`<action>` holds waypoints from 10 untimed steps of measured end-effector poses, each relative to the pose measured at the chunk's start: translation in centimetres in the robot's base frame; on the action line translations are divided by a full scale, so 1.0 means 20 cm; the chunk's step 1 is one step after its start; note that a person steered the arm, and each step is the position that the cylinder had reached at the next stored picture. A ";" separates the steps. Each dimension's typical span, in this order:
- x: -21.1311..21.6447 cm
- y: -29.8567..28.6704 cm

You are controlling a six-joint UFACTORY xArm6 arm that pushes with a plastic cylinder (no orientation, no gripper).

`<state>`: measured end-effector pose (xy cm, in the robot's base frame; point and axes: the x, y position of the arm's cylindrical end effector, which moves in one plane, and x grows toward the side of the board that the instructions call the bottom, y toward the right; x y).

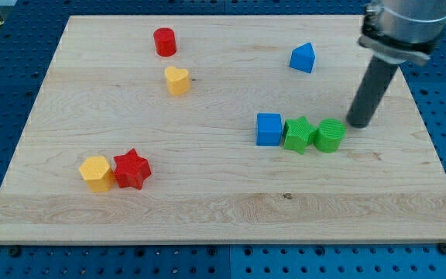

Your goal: Push the blue triangle to the left of the blue cube

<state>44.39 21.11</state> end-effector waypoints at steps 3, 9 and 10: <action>-0.58 0.06; -0.77 -0.39; -0.78 -0.45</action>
<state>28.84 12.04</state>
